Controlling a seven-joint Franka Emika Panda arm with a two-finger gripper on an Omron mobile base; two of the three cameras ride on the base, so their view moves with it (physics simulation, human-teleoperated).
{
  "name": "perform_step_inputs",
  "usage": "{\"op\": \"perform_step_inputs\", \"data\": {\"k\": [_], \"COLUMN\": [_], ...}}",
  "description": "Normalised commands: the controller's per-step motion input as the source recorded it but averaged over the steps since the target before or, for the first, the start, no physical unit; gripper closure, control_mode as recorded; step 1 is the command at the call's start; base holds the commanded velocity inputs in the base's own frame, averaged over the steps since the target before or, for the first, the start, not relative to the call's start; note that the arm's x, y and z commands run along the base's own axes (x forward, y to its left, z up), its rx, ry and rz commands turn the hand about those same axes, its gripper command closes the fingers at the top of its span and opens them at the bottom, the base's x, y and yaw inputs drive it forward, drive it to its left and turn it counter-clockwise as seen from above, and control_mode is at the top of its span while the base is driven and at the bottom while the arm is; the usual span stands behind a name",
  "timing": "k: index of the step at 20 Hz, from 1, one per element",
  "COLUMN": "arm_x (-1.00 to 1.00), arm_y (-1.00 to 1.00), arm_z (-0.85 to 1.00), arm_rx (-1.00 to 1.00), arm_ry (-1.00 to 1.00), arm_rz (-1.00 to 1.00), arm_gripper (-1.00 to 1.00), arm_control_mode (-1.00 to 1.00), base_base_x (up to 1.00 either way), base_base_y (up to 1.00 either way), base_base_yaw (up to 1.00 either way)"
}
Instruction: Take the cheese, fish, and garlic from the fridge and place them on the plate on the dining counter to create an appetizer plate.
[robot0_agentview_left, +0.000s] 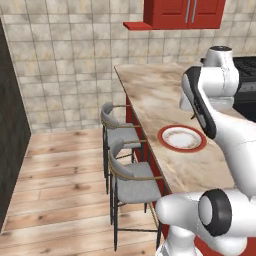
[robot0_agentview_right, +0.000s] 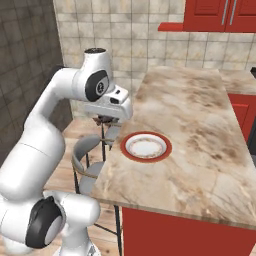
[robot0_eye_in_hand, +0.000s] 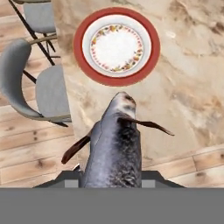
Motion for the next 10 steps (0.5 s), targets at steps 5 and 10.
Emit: {"op": "perform_step_inputs", "data": {"k": [5,10], "arm_x": [1.0,0.84], "arm_y": [-0.31,-0.42], "arm_z": [-0.8,-0.69], "arm_rx": [0.0,0.04], "arm_ry": [0.23,0.16], "arm_rz": [0.0,0.0], "arm_gripper": [1.0,1.0], "arm_control_mode": [-1.0,-1.0], "base_base_x": [0.0,0.0], "base_base_y": [0.0,0.0], "base_base_yaw": [0.0,0.0]}}
